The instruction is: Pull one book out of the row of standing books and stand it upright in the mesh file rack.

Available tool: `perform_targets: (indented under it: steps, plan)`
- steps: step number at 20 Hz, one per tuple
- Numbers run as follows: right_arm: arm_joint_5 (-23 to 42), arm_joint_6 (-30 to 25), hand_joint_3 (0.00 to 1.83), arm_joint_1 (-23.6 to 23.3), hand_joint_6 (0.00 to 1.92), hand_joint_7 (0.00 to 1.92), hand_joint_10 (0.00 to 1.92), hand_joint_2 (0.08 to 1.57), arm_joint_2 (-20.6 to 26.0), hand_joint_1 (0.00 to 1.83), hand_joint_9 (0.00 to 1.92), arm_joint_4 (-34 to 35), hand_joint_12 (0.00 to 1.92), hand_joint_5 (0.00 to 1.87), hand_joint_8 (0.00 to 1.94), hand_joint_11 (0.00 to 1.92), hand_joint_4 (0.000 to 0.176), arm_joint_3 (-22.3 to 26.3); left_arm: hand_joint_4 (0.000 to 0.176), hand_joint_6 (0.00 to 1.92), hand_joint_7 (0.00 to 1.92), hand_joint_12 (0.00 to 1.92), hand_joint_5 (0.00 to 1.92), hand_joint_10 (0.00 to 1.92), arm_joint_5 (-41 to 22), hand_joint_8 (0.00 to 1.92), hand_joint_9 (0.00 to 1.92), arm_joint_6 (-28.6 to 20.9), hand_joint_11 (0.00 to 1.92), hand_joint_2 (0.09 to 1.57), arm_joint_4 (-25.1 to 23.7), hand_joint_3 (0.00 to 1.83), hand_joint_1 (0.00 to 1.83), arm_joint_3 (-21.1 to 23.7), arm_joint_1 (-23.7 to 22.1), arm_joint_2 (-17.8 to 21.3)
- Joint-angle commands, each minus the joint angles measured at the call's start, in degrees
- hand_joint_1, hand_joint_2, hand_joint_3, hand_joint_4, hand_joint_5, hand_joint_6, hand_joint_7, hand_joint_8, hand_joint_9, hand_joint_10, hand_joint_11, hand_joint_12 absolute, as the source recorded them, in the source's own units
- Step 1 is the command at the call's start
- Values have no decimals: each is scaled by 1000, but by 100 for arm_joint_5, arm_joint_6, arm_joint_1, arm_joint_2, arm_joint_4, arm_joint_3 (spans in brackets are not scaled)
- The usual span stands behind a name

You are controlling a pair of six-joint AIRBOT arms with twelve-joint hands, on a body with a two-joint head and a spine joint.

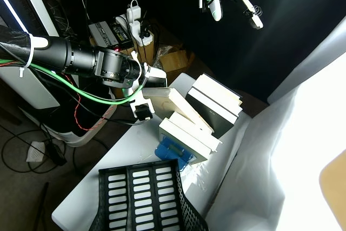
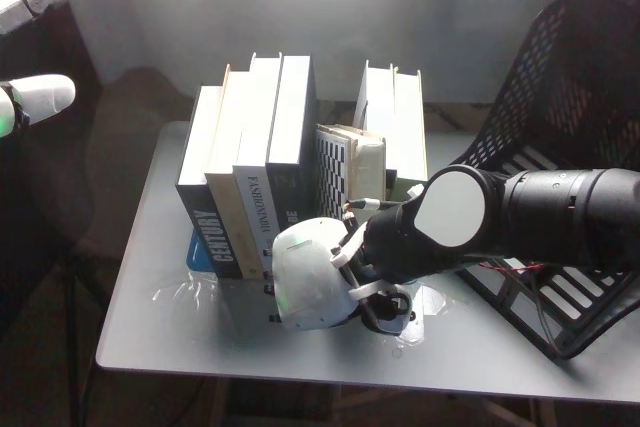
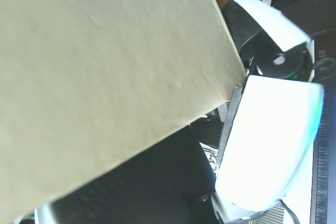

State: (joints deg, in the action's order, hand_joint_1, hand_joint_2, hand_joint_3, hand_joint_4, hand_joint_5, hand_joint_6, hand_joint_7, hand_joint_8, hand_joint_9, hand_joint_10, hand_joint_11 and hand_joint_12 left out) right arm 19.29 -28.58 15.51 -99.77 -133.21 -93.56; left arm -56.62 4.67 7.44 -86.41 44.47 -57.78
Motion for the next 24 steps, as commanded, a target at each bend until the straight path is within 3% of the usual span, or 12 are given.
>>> perform_targets:
  steps: [1, 3, 6, 7, 9, 12, 16, 18, 20, 21, 22, 24]
  plan:
    - [-292, -41, 1025, 11, 1195, 1117, 1492, 616, 148, 1272, 1200, -45, 1858, 960, 1377, 1000, 0, -56, 3, 0, 0, 0, 25, 0, -698, 0, 0, -24, 0, 1352, 246, 0, 472, -49, -17, 42]
    - [-292, -41, 1040, 11, 1263, 1110, 1538, 622, 148, 1267, 1190, -45, 1894, 932, 1383, 993, 0, -56, 1, 0, 0, 0, 24, 0, -699, 0, 0, -24, 0, 1352, 248, 1, 472, -49, -10, 41]
    - [-291, -41, 913, 11, 1212, 1143, 1349, 659, 148, 1268, 1165, -45, 1775, 939, 1201, 915, 0, -55, 15, 8, 0, 0, 43, 0, -708, 0, 0, -24, 0, 1340, 254, 0, 518, -48, -1, 43]
    - [-291, -41, 762, 11, 1187, 1146, 1210, 726, 149, 1256, 1110, -45, 1722, 937, 1064, 845, 0, -50, 17, 2, 0, 0, 31, 0, -712, 0, 0, -24, 0, 1339, 254, 0, 502, -47, 2, 44]
    - [-290, -41, 948, 11, 1144, 1148, 1466, 631, 152, 1278, 1193, -45, 1838, 979, 1244, 987, 0, -46, 15, 0, 0, 0, 13, 0, -712, 0, 0, -24, 0, 1356, 258, 4, 462, -46, 6, 44]
    - [-290, -41, 932, 11, 1202, 1088, 1597, 677, 152, 1264, 1179, -45, 1917, 918, 1369, 1045, 0, -46, 19, 8, 0, 0, 32, 0, -721, 0, 0, -24, 0, 1346, 264, 0, 495, -44, 13, 44]
    - [-291, -41, 996, 11, 1218, 1126, 1532, 628, 156, 1271, 1170, -45, 1897, 944, 1325, 1008, 0, -50, 17, 8, 0, 0, 33, 0, -733, 0, 0, -24, 0, 1348, 278, 0, 479, -43, 22, 44]
    - [-291, -41, 837, 11, 1091, 1153, 1442, 679, 156, 1278, 1155, -45, 1851, 973, 1166, 964, 0, -51, 21, 4, 0, 0, 23, 0, -739, 0, 0, -24, 0, 1355, 282, 3, 466, -41, 27, 45]
    - [-291, -41, 804, 11, 1135, 1113, 1475, 718, 156, 1268, 1123, -45, 1871, 932, 1228, 916, 0, -53, 21, 5, 0, 0, 26, 0, -749, 0, 0, -24, 0, 1350, 284, 1, 466, -38, 29, 47]
    - [-291, -41, 744, 11, 1222, 1219, 1654, 773, 156, 1162, 1183, -45, 1911, 951, 1396, 1031, 0, -53, 21, 7, 0, 0, 33, 0, -752, 0, 0, -24, 0, 1343, 287, 0, 479, -37, 31, 47]
    - [-291, -41, 931, 11, 1187, 1155, 1537, 654, 156, 1254, 1161, -45, 1869, 963, 1310, 982, 0, -53, 25, 5, 0, 0, 10, 0, -754, 0, 0, -24, 0, 1356, 289, 4, 439, -37, 33, 47]
    - [-291, -41, 995, 11, 1210, 1135, 1467, 621, 163, 1274, 1154, -45, 1853, 958, 1294, 932, 0, -51, 17, 11, 0, 0, 20, 0, -757, 0, 0, -24, 0, 1360, 291, 5, 437, -36, 38, 47]
